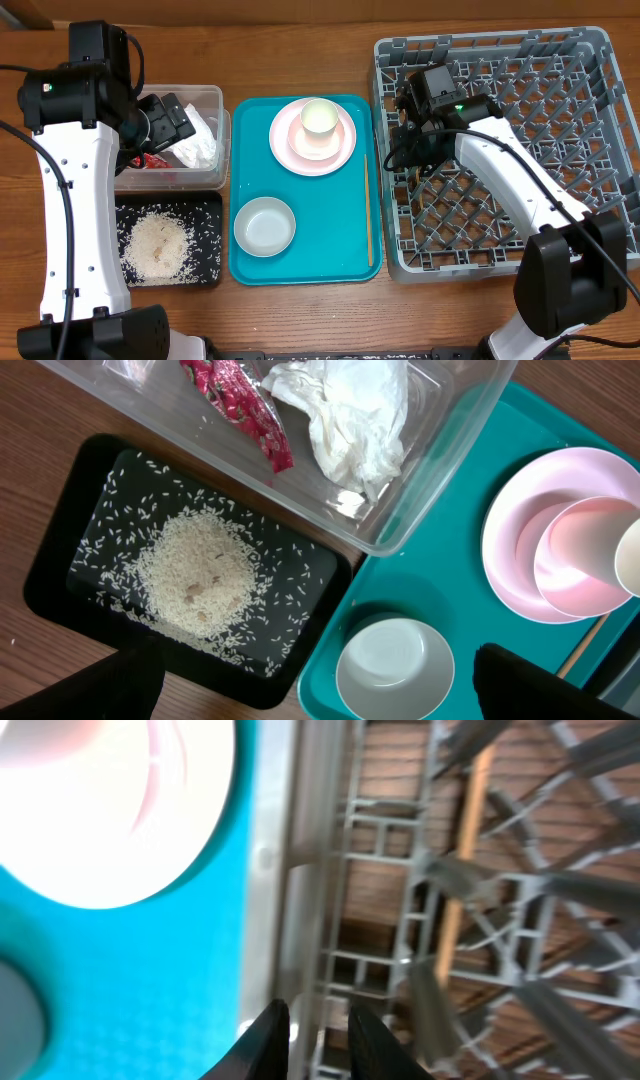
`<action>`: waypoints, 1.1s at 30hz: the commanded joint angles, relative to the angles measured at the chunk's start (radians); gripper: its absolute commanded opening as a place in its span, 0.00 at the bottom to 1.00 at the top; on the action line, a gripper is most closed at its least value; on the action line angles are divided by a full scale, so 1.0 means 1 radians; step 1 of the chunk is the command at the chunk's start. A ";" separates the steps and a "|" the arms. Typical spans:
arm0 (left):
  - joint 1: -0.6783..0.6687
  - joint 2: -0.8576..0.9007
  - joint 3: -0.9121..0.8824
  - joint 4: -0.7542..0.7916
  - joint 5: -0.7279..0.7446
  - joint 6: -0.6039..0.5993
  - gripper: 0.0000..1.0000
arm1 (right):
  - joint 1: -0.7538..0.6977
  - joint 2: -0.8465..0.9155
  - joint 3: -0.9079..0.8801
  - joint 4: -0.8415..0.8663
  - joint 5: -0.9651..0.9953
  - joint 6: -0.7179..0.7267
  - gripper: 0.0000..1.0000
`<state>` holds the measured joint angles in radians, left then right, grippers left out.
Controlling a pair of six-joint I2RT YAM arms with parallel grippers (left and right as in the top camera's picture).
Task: Sort waste into correct bins and load items into the dishwasher
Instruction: 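Open the right gripper and withdraw it from the rack, then move the right gripper back to the chopstick along the tray rim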
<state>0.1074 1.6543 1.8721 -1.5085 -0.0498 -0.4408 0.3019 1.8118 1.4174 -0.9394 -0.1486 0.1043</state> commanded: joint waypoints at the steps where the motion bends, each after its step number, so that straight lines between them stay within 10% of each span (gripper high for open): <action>1: 0.003 0.002 0.002 -0.002 -0.010 0.015 1.00 | -0.002 0.000 0.002 -0.006 -0.158 0.000 0.22; 33: 0.004 0.002 0.002 -0.002 -0.010 0.015 1.00 | 0.208 0.000 0.048 -0.002 0.076 0.060 0.34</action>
<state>0.1074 1.6543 1.8721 -1.5085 -0.0498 -0.4408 0.4839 1.8114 1.4250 -0.9546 -0.0238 0.1619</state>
